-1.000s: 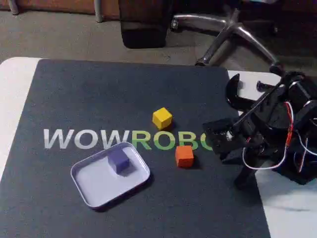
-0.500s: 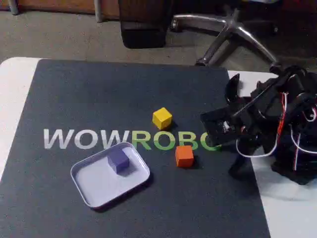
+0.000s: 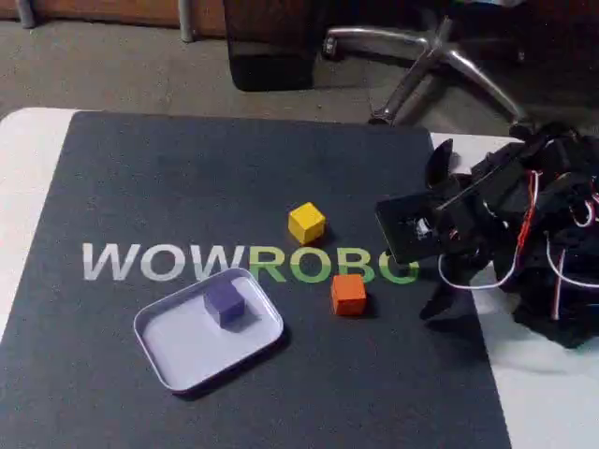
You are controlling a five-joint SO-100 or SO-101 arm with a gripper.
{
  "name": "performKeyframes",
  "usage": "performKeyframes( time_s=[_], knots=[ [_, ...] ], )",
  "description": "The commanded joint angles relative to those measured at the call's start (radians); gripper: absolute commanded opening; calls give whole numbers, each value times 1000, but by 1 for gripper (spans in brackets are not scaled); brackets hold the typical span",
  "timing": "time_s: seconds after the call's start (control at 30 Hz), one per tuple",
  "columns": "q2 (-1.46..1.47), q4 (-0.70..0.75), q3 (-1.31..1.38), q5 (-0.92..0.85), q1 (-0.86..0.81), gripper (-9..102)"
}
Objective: Move blocks one by one until all three blocks are in the tray.
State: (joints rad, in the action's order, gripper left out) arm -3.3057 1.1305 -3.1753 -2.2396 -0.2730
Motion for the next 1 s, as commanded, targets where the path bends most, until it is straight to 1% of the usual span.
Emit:
performKeyframes(
  time_s=[0.0,0.63,0.8,0.97],
  knots=[
    [-2,-6,6,-5,-6,31],
    [-2,25,6,-9,-29,30],
    [-2,23,6,-133,-72,30],
    [-2,-58,6,-135,-100,31]
  ],
)
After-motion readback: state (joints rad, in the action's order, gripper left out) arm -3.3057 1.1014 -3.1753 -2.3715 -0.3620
